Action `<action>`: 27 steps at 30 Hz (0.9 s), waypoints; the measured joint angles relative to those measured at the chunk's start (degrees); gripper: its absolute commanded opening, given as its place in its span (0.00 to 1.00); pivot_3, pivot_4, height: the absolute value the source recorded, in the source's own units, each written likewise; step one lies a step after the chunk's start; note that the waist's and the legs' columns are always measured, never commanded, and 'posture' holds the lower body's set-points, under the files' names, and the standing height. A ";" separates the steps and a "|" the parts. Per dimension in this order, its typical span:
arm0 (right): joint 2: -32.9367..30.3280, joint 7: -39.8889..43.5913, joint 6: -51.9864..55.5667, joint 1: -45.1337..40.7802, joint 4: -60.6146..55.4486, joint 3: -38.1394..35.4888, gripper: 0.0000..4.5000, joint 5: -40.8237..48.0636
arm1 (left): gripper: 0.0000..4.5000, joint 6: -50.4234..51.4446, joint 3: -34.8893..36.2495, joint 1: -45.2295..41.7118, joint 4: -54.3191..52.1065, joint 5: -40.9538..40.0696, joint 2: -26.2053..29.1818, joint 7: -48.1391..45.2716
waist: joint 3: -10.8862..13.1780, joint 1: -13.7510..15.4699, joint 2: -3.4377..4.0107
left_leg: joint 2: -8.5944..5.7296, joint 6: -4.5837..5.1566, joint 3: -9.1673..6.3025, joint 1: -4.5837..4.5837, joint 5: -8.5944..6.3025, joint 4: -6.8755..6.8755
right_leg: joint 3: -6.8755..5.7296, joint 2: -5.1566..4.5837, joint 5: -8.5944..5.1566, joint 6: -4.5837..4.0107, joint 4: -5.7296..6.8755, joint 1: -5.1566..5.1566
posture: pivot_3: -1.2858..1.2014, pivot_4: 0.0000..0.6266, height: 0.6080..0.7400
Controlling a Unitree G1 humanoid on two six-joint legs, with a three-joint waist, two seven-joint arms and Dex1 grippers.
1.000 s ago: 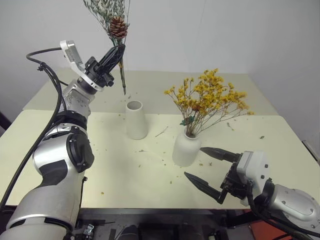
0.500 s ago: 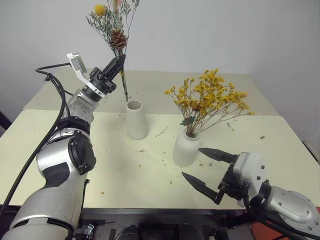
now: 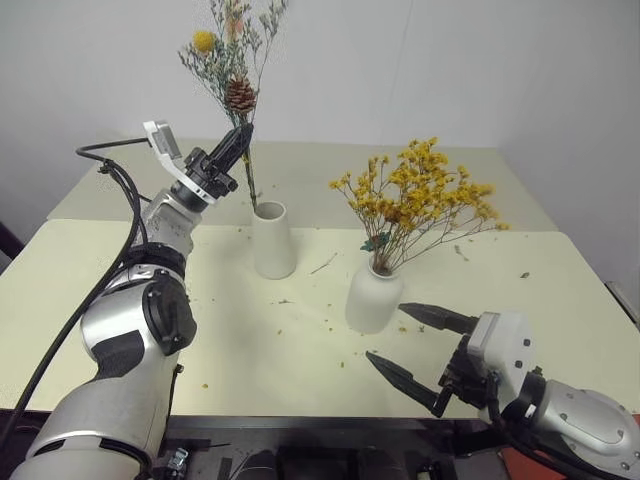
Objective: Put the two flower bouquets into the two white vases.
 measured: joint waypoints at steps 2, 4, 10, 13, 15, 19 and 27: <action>0.00 0.15 -0.32 0.57 0.00 0.00 1.00 -0.06 | 0.00 -0.76 0.02 0.21 0.00 0.04 -0.45 0.16 | 0.00 0.00 0.00 | 0.00 0.00 0.00 0.01 0.00 0.00 | 0.00 0.00 0.00 0.00 0.00 0.01 | 0.52 0.24 1.00; 0.00 0.17 -0.75 0.91 0.00 0.00 1.00 -0.12 | 0.00 -1.45 0.18 0.43 0.00 0.05 -0.74 0.85 | 0.00 0.00 0.00 | 0.00 0.00 0.00 0.02 0.00 0.00 | 0.00 0.00 0.00 0.00 0.00 0.01 | 0.52 0.24 1.00; 0.00 0.05 -1.25 1.07 0.00 0.00 1.00 -0.09 | 0.00 -2.52 0.57 1.78 0.00 0.39 -2.04 1.63 | 0.00 -0.03 0.00 | 0.00 0.00 0.00 0.04 0.00 0.01 | 0.00 0.01 0.00 0.00 0.04 0.02 | 0.52 0.24 1.00; -0.01 -0.02 -1.31 1.07 0.00 0.00 1.00 -0.05 | 0.00 -3.60 -0.23 2.13 0.00 1.88 -2.54 1.69 | 0.00 0.00 -0.01 | -0.01 0.00 0.00 0.04 0.00 0.01 | 0.01 0.00 0.00 0.00 0.03 0.02 | 0.52 0.24 1.00; -0.02 -0.06 -1.47 1.13 0.00 0.00 1.00 -0.04 | 0.00 -3.81 -0.27 2.18 0.00 2.13 -2.79 1.70 | 0.00 0.00 -0.01 | -0.01 0.00 0.00 0.03 0.00 0.02 | 0.01 0.00 0.00 0.00 0.03 0.03 | 0.52 0.24 1.00; -0.02 -0.08 -1.68 1.22 0.00 0.00 1.00 -0.02 | 0.00 -5.01 -0.10 3.14 0.00 2.20 -3.26 1.88 | -0.01 -0.03 -0.01 | 0.00 0.00 0.00 0.05 0.00 0.01 | 0.01 0.00 0.00 0.00 0.04 0.03 | 0.52 0.24 1.00; 0.73 0.14 -1.67 1.14 0.00 0.00 1.00 -0.04 | 0.00 -5.99 -0.96 4.90 -0.06 3.18 -3.60 0.57 | -0.01 0.00 -0.01 | -0.01 0.00 0.00 0.07 0.00 0.03 | 0.01 0.00 0.01 0.00 0.05 0.06 | 0.52 0.24 1.00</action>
